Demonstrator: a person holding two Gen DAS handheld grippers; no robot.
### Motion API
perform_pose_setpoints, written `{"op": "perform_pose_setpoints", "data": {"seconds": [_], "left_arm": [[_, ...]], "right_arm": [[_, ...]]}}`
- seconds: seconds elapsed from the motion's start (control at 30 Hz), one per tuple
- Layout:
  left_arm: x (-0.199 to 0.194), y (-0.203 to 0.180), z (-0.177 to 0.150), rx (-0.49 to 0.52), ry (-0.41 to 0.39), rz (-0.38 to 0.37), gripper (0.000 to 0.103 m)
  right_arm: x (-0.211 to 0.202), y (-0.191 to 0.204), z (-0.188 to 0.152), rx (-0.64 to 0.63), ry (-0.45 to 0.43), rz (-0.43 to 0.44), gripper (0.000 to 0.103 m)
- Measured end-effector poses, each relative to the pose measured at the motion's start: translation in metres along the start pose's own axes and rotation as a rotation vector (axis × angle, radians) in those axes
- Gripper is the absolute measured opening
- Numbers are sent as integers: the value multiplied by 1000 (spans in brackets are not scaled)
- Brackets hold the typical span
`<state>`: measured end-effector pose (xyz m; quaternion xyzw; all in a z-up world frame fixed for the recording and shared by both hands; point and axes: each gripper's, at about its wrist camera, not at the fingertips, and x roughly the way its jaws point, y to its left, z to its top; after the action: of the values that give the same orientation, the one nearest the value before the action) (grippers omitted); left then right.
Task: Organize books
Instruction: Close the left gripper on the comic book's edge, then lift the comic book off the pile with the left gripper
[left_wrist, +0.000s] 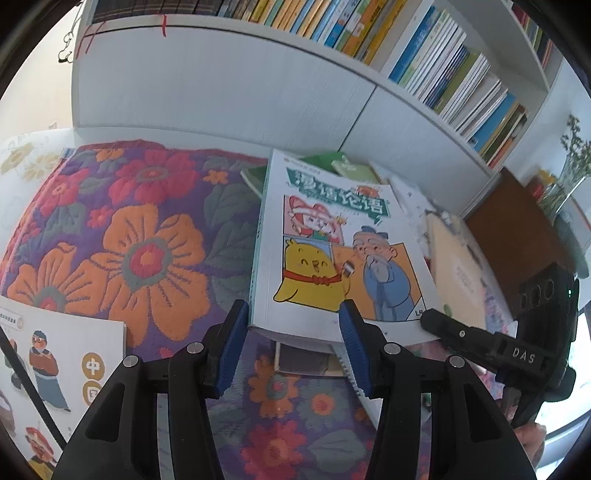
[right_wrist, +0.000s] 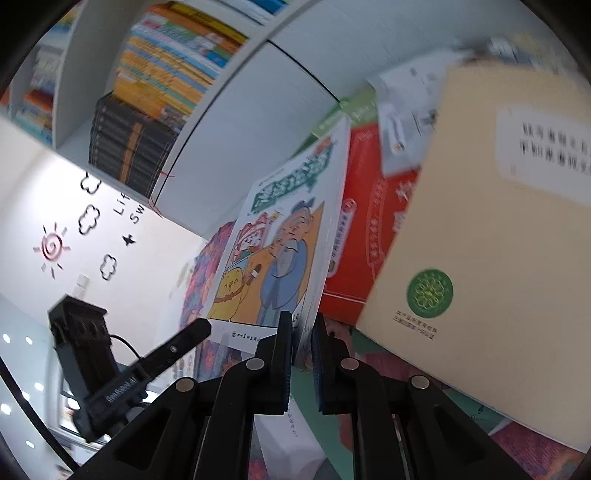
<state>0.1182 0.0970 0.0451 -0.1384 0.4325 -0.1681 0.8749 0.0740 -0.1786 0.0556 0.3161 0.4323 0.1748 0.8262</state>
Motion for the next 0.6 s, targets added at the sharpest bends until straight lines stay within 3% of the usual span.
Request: {"op": "perform_pose_setpoints", "data": {"seconds": [0.17, 0.4, 0.53, 0.6], "left_arm": [[-16, 0, 3, -3, -51, -35, 47], [-39, -8, 3, 12, -94, -25, 47], [-58, -18, -4, 40, -107, -39, 47], [-68, -23, -12, 38, -110, -74, 47]], "right_arm": [[-10, 11, -2, -16, -8, 26, 9], [-25, 29, -13, -36, 0, 59, 9], [-41, 37, -24, -26, 24, 113, 9], [-48, 42, -31, -28, 45, 163, 3]]}}
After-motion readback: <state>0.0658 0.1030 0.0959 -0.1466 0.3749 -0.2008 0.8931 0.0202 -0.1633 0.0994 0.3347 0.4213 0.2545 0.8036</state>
